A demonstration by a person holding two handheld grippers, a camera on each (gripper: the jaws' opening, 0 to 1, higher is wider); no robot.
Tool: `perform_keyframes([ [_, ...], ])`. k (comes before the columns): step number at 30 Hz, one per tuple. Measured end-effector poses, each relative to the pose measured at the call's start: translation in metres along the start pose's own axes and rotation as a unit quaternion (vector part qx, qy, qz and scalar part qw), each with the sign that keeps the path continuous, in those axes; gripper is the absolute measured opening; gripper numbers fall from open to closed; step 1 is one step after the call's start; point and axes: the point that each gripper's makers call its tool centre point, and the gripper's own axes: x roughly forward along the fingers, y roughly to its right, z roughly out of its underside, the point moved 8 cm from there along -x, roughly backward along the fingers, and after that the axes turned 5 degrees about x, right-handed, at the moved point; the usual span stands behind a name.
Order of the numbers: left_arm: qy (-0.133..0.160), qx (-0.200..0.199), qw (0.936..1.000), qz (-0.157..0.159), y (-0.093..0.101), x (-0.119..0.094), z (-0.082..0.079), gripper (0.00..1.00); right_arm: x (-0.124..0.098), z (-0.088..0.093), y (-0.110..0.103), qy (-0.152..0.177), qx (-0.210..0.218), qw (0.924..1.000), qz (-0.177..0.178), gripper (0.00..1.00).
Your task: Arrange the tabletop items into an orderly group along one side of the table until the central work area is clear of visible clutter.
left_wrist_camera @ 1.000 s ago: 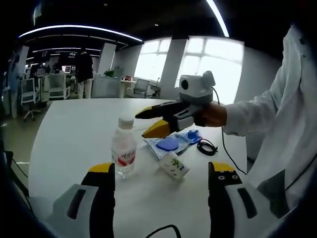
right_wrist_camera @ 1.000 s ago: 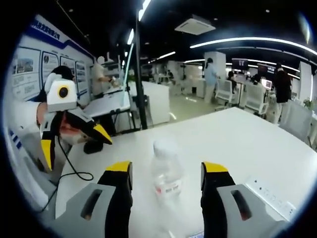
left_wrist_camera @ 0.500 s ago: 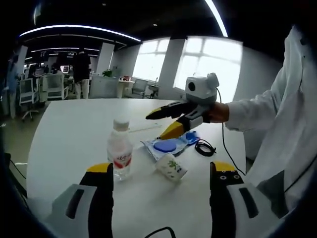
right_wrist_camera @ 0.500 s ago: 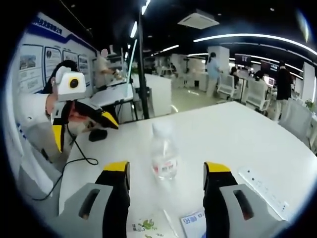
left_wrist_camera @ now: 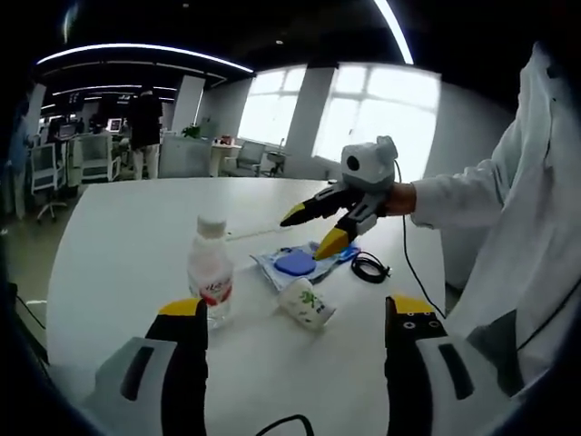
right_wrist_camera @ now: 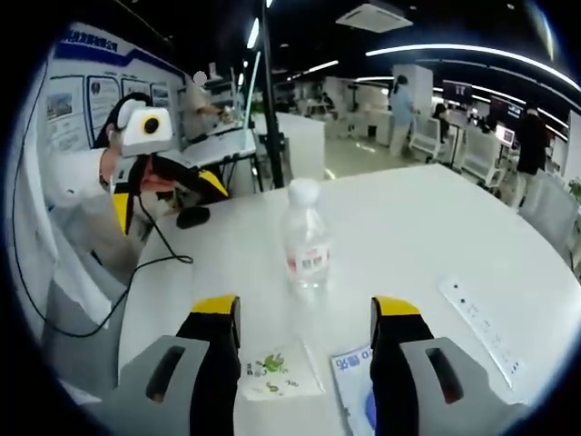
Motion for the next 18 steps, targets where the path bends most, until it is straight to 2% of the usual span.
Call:
perform_keyframes([
  [4, -0.012, 0.000, 0.9999, 0.003, 0.003, -0.001, 0.006, 0.82, -0.001, 0.008, 0.002, -0.025, 0.008, 0.9995, -0.018, 0.53],
  [8, -0.011, -0.004, 0.9999, 0.004, 0.005, -0.004, 0.010, 0.82, 0.003, 0.016, 0.003, -0.052, 0.008, 0.9977, -0.042, 0.49],
  [12, -0.013, -0.007, 0.9999, 0.004, 0.006, -0.004, 0.014, 0.81, 0.011, 0.032, 0.008, -0.091, 0.024, 0.9930, -0.071, 0.46],
  [15, -0.014, -0.010, 0.9998, 0.004, 0.006, -0.005, 0.017, 0.81, 0.016, 0.039, 0.009, -0.110, 0.033, 0.9886, -0.098, 0.43],
  [18, -0.016, -0.014, 0.9998, 0.002, 0.005, -0.006, 0.021, 0.81, 0.022, 0.040, 0.014, -0.118, 0.029, 0.9867, -0.107, 0.40],
])
